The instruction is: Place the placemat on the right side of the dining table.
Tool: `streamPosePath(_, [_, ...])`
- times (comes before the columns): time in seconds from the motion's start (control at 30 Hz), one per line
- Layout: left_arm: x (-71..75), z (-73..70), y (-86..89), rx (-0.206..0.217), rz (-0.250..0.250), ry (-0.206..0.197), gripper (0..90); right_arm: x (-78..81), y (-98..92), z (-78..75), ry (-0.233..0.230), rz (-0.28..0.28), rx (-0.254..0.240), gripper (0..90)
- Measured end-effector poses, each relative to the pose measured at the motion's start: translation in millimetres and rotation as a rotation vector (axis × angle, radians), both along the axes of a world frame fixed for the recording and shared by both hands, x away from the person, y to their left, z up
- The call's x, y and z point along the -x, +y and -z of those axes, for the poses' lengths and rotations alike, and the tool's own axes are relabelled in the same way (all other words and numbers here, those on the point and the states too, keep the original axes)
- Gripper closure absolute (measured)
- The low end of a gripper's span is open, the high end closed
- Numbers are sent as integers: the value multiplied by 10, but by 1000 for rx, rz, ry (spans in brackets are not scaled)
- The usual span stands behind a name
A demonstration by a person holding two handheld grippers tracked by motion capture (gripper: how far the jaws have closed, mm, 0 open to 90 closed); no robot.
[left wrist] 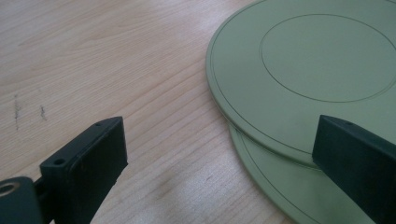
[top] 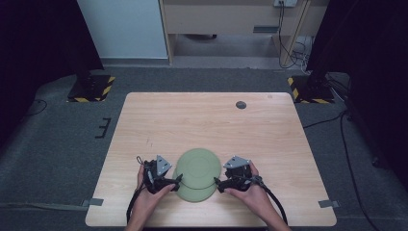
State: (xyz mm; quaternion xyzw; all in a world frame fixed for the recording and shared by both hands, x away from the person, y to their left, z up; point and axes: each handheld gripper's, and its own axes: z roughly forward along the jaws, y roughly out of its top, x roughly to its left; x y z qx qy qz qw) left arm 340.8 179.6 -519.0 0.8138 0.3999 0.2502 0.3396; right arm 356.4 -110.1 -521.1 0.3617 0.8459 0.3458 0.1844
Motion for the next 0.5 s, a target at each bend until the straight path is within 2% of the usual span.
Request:
streamPosePath(0.13, [12,-10,-9,5,-2,-2,25,-60,14,-36,27,-7,-7,105])
streamPosePath(0.27, [31,-15,-29,-5,-3,1,28,-190,34,-125,59,-20,-21,129])
streamPosePath(0.33, [26,-10,-33,-7,-4,5,28,-247,52,-158,78,-35,-34,152])
streamPosePath(0.43, [19,-3,-40,-8,-6,8,29,-331,98,-184,103,-55,-26,159])
streamPosePath(0.5, [18,4,-44,-9,-2,11,29,-377,137,-195,135,-82,-34,150])
